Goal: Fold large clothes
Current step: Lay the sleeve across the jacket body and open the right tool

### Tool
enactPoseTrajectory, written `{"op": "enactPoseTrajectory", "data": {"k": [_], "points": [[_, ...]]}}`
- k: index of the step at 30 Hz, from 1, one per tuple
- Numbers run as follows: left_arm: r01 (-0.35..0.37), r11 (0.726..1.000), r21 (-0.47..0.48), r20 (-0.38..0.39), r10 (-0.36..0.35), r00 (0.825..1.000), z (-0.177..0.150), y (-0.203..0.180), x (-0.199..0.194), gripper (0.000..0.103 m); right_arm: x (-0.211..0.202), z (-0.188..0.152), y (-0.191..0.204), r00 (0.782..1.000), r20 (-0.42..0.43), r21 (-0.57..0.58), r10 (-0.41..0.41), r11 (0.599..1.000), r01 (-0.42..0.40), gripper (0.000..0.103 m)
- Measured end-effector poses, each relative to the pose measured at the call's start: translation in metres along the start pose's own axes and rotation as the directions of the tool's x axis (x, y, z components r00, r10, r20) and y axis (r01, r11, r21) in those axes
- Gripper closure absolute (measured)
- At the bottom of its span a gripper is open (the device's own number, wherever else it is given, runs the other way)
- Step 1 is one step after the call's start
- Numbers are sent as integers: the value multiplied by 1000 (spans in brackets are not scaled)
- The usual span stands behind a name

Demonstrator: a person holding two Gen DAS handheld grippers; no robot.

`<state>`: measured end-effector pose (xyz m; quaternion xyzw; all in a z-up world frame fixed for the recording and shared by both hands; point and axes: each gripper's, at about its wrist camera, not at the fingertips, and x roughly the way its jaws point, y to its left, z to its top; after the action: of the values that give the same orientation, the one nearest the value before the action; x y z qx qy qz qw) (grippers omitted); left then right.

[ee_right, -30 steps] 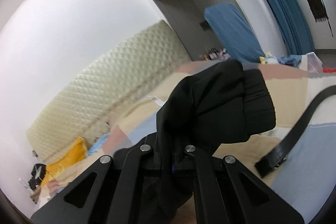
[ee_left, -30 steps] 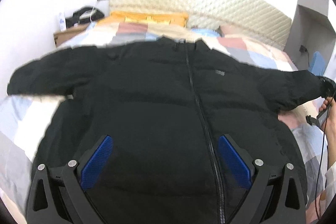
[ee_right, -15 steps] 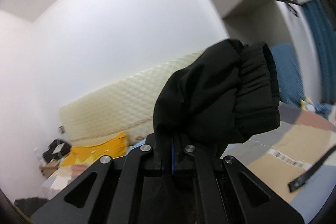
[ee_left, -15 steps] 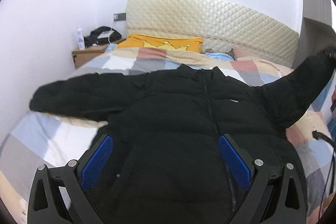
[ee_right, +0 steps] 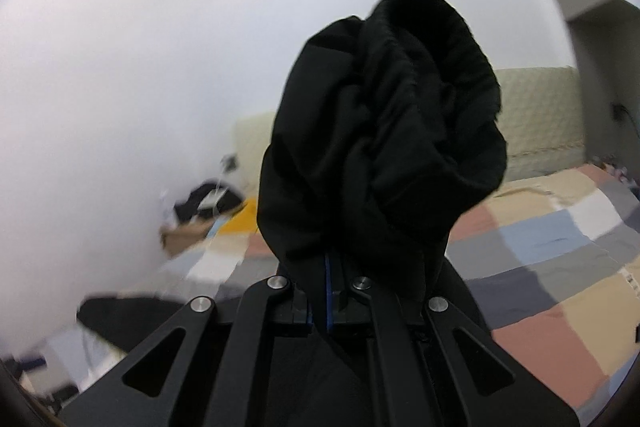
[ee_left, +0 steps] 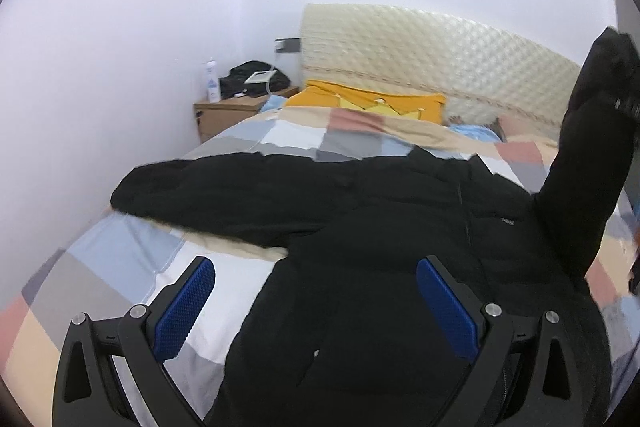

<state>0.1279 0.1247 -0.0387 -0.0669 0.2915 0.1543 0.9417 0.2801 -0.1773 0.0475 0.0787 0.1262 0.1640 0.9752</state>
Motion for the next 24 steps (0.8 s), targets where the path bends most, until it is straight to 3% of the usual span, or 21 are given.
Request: {"op": "enactPoseTrajectory", "data": {"k": [3, 6, 10, 14, 16, 19, 24], "points": [[24, 999, -43, 31, -23, 999, 2, 17, -8, 1, 20, -35, 41, 996, -73, -55, 57, 997, -61, 99], [0, 998, -60, 76, 4, 997, 1, 28, -14, 1, 41, -70, 63, 987, -142, -73, 82, 993, -93, 99], [2, 997, -79, 67, 3, 998, -2, 39, -6, 1, 70, -119, 96, 961, -270, -219, 56, 968, -119, 99], [5, 996, -92, 32, -2, 1000, -6, 46, 10, 1, 98, -172, 107, 913, -408, -304, 24, 939, -160, 99], [2, 995, -98, 23, 0, 1000, -8, 48, 15, 1, 94, -194, 137, 893, -449, -362, -12, 917, -170, 99], [-1, 994, -107, 9, 2, 1000, -12, 52, 23, 1, 98, -209, 145, 866, -499, -400, -42, 897, -187, 97], [4, 990, -141, -13, -6, 1000, -14, 60, 31, 1, 77, -184, 134, 890, -455, -366, 7, 910, -195, 92]]}}
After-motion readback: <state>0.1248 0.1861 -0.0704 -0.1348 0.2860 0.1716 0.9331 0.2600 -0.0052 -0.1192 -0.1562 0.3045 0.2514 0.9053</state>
